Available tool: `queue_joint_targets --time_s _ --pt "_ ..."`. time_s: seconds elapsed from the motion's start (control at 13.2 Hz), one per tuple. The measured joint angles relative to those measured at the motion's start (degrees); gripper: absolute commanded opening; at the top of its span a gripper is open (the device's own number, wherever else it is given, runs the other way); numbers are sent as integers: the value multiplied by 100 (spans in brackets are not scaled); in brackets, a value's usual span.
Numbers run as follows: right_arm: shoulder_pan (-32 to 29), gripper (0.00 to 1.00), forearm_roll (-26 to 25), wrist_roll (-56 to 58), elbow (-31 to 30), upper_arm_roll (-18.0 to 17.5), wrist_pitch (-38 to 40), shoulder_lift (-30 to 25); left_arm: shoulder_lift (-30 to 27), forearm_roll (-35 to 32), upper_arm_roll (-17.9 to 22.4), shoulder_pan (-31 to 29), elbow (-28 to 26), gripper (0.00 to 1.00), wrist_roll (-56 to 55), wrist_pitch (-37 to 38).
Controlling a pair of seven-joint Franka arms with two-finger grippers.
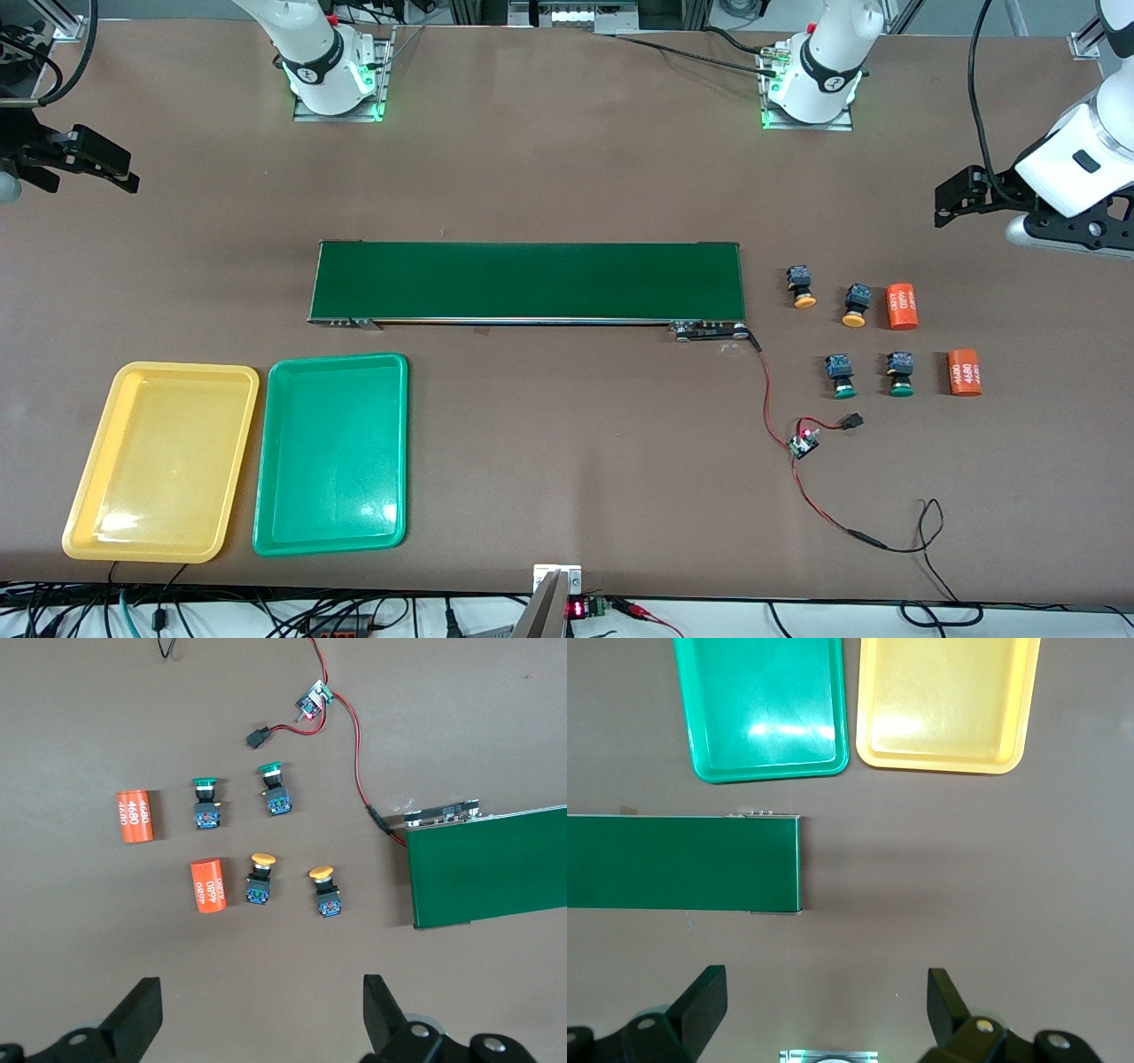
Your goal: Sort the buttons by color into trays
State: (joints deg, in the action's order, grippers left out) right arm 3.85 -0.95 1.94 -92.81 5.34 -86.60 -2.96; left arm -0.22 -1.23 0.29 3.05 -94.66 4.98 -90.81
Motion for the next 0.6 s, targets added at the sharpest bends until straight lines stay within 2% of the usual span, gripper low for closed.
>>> queue_joint_targets --time_s 0.6 --pt "-14 100 -4 0 -1 49 1 10 0 0 0 -8 5 100 0 10"
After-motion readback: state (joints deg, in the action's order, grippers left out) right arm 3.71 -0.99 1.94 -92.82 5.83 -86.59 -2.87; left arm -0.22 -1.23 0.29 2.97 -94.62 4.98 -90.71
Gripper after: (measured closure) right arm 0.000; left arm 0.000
